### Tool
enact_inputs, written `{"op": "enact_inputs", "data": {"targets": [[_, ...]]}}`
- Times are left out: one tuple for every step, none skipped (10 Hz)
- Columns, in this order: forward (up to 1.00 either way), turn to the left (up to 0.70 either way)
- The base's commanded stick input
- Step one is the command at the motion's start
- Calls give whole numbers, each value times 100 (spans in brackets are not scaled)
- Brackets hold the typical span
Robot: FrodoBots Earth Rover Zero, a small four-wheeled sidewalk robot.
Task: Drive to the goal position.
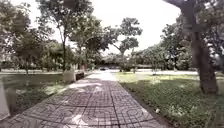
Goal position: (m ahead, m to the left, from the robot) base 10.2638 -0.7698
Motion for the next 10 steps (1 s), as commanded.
{"op": "enact_inputs", "data": {"targets": [[100,0],[100,0],[100,0],[100,0],[100,0],[100,0],[100,0],[100,0],[100,0],[100,0]]}}
